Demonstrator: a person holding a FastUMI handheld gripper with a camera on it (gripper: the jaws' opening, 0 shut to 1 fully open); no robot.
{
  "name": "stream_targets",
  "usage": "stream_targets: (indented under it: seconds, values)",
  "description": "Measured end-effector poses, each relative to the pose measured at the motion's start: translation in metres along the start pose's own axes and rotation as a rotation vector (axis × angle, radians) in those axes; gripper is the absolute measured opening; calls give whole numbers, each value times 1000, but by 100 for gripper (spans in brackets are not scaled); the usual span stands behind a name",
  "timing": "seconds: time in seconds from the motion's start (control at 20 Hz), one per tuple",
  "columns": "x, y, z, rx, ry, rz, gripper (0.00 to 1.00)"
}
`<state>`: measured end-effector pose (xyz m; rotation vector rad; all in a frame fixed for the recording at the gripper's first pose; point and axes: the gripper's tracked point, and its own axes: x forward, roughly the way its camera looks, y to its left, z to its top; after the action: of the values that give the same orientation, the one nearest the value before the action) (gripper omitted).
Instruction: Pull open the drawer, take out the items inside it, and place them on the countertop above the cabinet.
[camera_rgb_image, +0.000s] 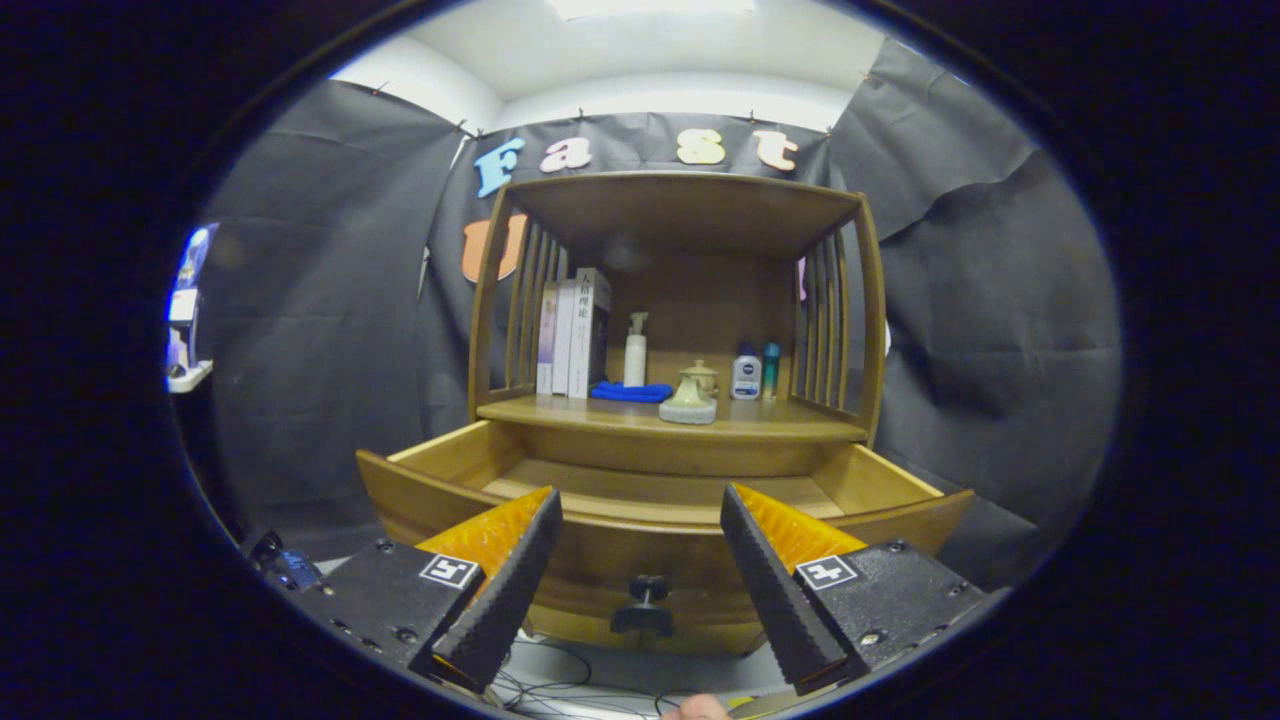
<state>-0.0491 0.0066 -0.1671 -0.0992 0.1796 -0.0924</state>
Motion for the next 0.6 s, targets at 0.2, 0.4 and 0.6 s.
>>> stream_targets:
  seconds: [0.2, 0.4, 0.6]
  values:
    - [3, -2, -28, 36, 40, -30, 100]
    - [16, -5, -54, 22, 75, -50, 100]
    - [25, -6, -75, 52, 124, -65, 100]
